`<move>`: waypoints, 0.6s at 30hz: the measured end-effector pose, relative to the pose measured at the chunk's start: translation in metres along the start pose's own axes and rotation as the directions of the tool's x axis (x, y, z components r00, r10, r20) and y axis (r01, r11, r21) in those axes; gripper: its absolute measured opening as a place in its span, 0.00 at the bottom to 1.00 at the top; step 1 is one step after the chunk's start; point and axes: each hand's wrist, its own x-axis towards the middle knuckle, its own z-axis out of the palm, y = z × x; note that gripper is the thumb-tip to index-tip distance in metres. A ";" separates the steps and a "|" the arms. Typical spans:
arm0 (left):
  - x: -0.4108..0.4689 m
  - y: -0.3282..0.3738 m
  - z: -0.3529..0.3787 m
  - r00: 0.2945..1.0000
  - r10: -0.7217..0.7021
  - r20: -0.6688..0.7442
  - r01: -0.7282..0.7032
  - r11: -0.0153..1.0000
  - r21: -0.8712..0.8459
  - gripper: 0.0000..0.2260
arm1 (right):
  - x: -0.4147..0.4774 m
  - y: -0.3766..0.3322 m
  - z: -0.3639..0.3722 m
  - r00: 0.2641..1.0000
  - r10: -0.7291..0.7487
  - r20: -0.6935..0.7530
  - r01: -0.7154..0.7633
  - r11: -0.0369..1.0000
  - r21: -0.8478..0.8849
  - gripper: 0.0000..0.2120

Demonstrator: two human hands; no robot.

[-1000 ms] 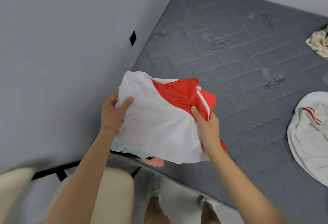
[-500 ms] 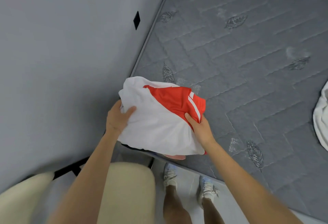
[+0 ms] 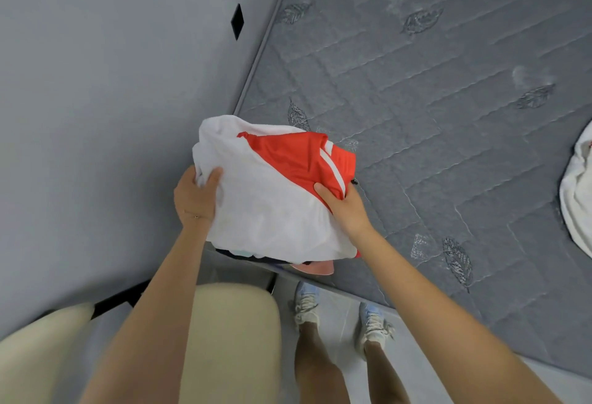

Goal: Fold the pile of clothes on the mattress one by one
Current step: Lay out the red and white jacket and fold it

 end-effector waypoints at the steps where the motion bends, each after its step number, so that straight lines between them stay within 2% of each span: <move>1: 0.000 -0.003 0.000 0.999 -0.026 0.039 0.024 0.998 0.051 0.12 | -0.001 0.001 0.002 0.999 0.036 0.010 -0.036 0.999 -0.012 0.24; 3: -0.002 -0.005 0.001 0.987 -0.094 0.131 0.078 0.990 0.121 0.17 | -0.003 0.004 0.001 0.995 0.093 0.025 -0.092 0.995 -0.044 0.27; 5: -0.002 -0.003 -0.002 0.983 -0.114 0.141 0.083 0.975 0.206 0.27 | -0.006 0.006 -0.004 0.995 0.101 0.005 -0.100 0.991 -0.087 0.28; 8: -0.009 0.011 -0.005 0.999 0.033 0.031 -0.042 0.936 0.350 0.33 | -0.014 0.006 -0.015 0.993 0.064 -0.101 -0.077 0.987 -0.141 0.33; 11: -0.025 0.032 -0.006 0.975 0.220 0.019 -0.209 0.891 0.402 0.31 | -0.024 0.006 -0.029 0.984 -0.004 -0.180 -0.056 0.944 -0.325 0.42; 14: -0.046 0.053 -0.001 0.908 0.390 0.152 -0.412 0.774 0.481 0.29 | -0.040 0.000 -0.049 0.975 -0.093 -0.203 -0.033 0.841 -0.541 0.44; 18: -0.088 0.086 0.018 0.756 0.566 0.328 -0.651 0.597 0.469 0.27 | -0.066 -0.010 -0.086 0.960 -0.219 -0.172 0.014 0.654 -0.756 0.41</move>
